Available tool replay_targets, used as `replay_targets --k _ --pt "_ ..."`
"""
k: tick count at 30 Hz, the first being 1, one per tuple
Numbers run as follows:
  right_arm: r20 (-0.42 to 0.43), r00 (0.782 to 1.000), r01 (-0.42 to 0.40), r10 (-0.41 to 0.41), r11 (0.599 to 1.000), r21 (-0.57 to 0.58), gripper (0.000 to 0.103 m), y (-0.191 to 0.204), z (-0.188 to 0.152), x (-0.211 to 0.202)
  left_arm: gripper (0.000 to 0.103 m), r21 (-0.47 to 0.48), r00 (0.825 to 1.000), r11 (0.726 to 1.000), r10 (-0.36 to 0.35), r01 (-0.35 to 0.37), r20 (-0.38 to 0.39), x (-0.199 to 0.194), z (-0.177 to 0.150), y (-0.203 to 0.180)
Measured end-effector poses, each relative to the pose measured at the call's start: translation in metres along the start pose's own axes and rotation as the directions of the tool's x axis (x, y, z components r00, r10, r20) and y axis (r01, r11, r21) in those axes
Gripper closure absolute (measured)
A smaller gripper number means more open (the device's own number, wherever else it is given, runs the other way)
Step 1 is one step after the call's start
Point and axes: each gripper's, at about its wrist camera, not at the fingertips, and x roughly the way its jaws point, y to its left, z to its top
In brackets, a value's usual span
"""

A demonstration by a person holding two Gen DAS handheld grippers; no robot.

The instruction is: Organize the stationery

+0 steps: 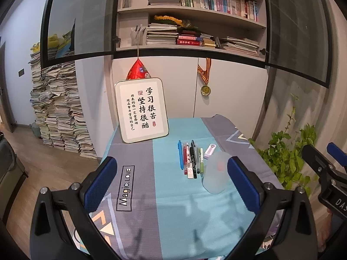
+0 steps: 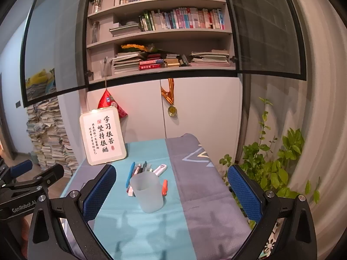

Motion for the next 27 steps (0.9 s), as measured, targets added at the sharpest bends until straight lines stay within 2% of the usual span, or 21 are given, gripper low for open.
replay_targets --k 17,27 --pt "0.023 1.000 0.000 0.001 0.999 -0.048 0.001 0.0085 -0.0007 0.0036 0.002 0.000 0.999 0.999 -0.037 0.037 0.017 0.0016 0.0001 0.0010" --pt "0.020 1.000 -0.004 0.005 0.999 -0.050 0.001 0.0086 -0.0049 0.0031 0.002 0.005 0.999 1.000 0.004 -0.004 0.038 0.0024 -0.0018 0.0008"
